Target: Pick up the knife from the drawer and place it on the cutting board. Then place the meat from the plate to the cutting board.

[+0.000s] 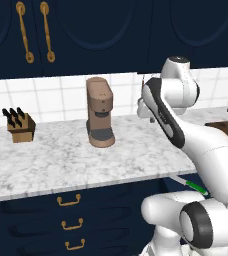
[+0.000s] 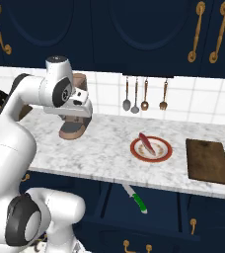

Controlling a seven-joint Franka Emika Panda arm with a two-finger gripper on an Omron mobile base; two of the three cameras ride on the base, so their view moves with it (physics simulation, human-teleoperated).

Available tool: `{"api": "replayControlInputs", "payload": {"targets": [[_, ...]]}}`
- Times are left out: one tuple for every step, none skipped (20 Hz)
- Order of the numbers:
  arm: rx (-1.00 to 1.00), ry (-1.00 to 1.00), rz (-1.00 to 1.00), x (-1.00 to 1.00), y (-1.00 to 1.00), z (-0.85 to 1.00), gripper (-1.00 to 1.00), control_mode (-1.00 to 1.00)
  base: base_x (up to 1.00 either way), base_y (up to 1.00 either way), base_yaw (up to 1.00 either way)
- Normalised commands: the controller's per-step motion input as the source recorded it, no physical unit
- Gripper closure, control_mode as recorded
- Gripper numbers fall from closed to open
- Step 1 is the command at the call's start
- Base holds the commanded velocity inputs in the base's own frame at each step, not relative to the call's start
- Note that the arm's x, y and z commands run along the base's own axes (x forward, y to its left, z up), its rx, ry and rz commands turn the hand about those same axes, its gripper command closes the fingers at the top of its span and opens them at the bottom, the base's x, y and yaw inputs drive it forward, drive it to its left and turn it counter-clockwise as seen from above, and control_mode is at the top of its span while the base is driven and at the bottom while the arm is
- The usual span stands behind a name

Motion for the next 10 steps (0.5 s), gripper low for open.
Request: {"api": "replayControlInputs", "payload": {"targets": [[0.0,0.0,0.0,-0.01,0.0,0.0,-1.0,-1.0,0.0,0.0,0.0],[0.0,0.0,0.0,-0.2,-0.02,0.0,-1.0,-1.0,0.0,0.0,0.0],[0.0,0.0,0.0,-0.39,-0.12,0.0,-1.0,-1.0,0.0,0.0,0.0],[0.0,0.0,0.0,-0.61,-0.18,-0.06,-1.0,-1.0,0.0,0.0,0.0],[0.0,0.0,-0.01,-0.84,-0.26,-0.15,-1.0,-1.0,0.0,0.0,0.0],[0.0,0.0,0.0,-0.94,-0.24,-0.24,-1.0,-1.0,0.0,0.0,0.0],[0.0,0.02,0.0,-0.85,-0.11,-0.34,-1.0,-1.0,0.0,0.0,0.0],[0.0,0.03,0.0,-0.78,-0.01,-0.35,-1.0,-1.0,0.0,0.0,0.0],[0.0,0.04,0.0,-0.76,0.0,-0.35,-1.0,-1.0,0.0,0.0,0.0],[0.0,0.06,0.0,-0.72,0.0,-0.32,-1.0,-1.0,0.0,0.0,0.0]]}}
